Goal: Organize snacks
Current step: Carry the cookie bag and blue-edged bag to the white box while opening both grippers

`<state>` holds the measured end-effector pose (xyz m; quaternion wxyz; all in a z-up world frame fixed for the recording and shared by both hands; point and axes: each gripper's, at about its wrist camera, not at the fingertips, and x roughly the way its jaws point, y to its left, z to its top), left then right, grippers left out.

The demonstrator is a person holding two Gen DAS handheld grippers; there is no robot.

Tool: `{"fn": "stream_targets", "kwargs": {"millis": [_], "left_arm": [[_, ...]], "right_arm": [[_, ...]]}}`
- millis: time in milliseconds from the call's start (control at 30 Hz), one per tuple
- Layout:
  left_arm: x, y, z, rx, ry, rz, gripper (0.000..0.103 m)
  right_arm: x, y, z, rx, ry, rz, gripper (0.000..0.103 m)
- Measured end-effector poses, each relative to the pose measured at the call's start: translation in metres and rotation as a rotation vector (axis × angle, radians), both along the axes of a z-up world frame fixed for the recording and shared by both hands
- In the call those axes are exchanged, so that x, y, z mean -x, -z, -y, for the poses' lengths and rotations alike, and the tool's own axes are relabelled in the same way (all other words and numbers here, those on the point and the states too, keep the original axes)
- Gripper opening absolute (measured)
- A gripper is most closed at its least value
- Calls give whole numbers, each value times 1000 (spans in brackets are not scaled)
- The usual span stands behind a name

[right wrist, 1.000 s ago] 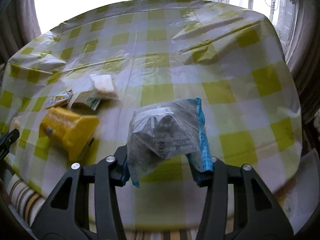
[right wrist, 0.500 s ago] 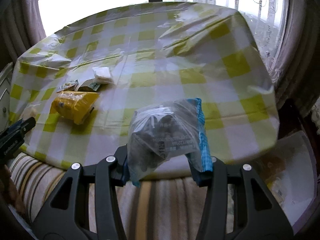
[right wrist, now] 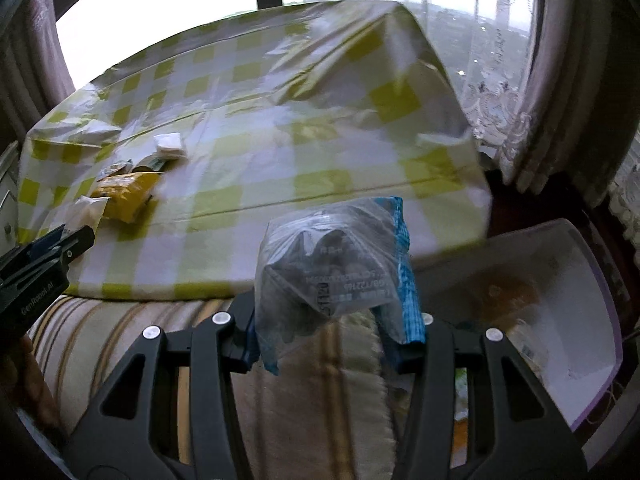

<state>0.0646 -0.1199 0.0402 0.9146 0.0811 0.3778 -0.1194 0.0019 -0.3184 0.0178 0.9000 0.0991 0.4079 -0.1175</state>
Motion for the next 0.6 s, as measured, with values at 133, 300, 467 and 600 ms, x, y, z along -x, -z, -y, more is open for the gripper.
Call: {"fn": "stream_targets", "kwargs": {"millis": [133,300,467,600], "left_arm": [[9,-1,21,-1,57,-7,38],[18,1,48,25,146,-43,38],[30,0,80,73,268,-82,38],[41,0,106,110,374,-118,38]], "right_arm": [[15,4,17,1,35,-13,51],[31,11,37,-1,77,-26,51],[48,15,59,-1,132,-34,51],[60,18,77,1,173,-39,51]]}}
